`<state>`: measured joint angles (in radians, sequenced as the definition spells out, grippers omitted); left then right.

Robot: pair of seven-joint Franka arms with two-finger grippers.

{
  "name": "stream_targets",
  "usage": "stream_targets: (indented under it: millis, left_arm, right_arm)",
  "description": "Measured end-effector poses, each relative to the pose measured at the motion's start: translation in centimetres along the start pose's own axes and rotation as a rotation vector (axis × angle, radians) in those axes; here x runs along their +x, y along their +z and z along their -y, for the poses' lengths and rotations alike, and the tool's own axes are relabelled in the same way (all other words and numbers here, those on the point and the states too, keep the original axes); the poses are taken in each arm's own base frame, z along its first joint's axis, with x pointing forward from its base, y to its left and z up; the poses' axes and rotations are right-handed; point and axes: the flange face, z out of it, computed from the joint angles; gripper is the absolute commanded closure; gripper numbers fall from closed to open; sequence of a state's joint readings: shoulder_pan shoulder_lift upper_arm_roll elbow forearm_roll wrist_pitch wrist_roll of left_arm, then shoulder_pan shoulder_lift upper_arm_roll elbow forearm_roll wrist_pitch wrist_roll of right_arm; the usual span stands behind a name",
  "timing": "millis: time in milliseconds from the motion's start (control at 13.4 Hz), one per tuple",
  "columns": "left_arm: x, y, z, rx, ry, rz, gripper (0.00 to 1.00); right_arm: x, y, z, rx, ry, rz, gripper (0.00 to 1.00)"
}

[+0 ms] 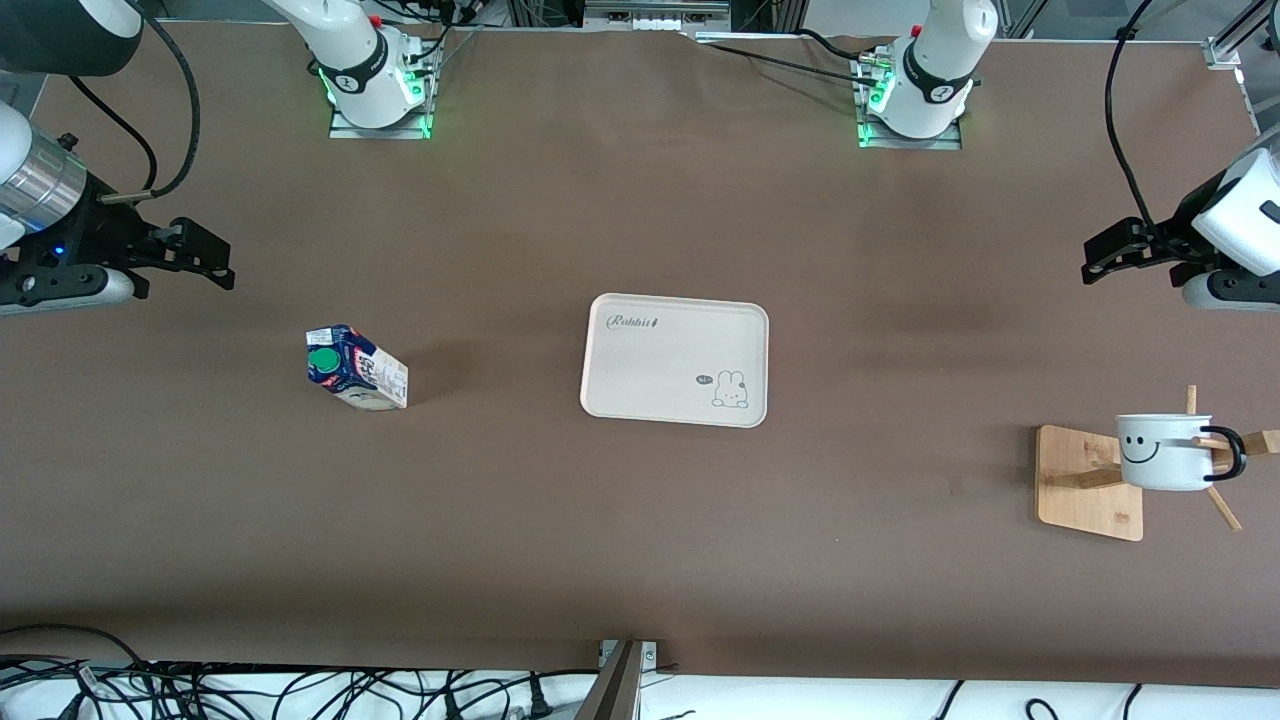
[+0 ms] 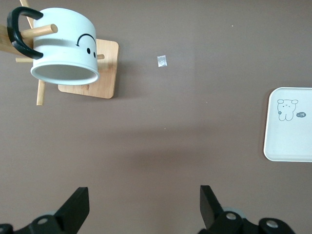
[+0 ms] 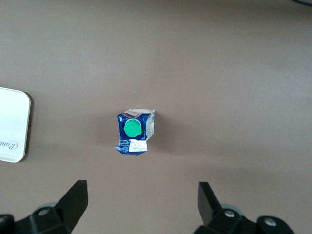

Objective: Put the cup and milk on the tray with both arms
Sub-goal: 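Reach the right gripper toward the blue milk carton, then grasp the milk carton with the right gripper and lift it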

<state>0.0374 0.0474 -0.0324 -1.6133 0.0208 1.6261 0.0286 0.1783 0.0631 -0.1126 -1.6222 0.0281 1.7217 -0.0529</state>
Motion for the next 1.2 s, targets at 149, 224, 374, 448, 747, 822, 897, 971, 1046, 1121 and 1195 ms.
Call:
stream_targets:
  millis: [149,224,374,448,747,822,897,971,1046,1121,1195]
  left_arm:
    - [0.0,0.0,0.0,0.0,-0.001,0.0,0.0]
    - [0.0,0.0,0.0,0.0,-0.001,0.0,0.0]
    - [0.0,0.0,0.0,0.0,0.0,0.001,0.0]
    - [0.0,0.0,0.0,0.0,0.0,0.003,0.0]
    - [-0.1,0.1,-0.3,0.0,0.005,0.011,0.0]
    - [-0.1,0.1,-0.3,0.0,0.006,0.01,0.0]
    - [-0.1,0.1,-0.3,0.0,0.007,0.01,0.0]
    - [-0.1,0.1,-0.4,0.0,0.007,0.01,0.0]
    - [-0.1,0.1,-0.4,0.0,0.008,0.011,0.0]
    - [-0.1,0.1,-0.5,0.0,0.009,0.012,0.0]
    - [-0.1,0.1,-0.5,0.0,0.009,0.012,0.0]
  right_arm:
    - [0.1,0.3,0.3,0.0,-0.007,0.003,0.0]
    - [0.3,1.0,0.8,0.0,-0.016,0.018,0.0]
    - [1.1,4.9,2.2,-0.001,-0.039,0.09,0.0]
    - [1.8,7.7,2.8,0.003,-0.044,0.133,0.0]
    - [4.3,18.2,3.4,0.025,-0.031,0.196,0.0]
    - [4.4,19.5,3.3,0.023,-0.029,0.197,0.0]
    - [4.2,20.4,3.3,0.022,-0.027,0.193,0.0]
    - [3.9,21.2,3.2,0.022,-0.025,0.188,0.0]
    - [3.6,21.9,3.1,0.022,-0.023,0.185,0.0]
    - [3.3,22.7,3.1,0.022,-0.022,0.188,0.0]
    - [3.0,23.3,3.0,0.022,-0.02,0.193,0.02]
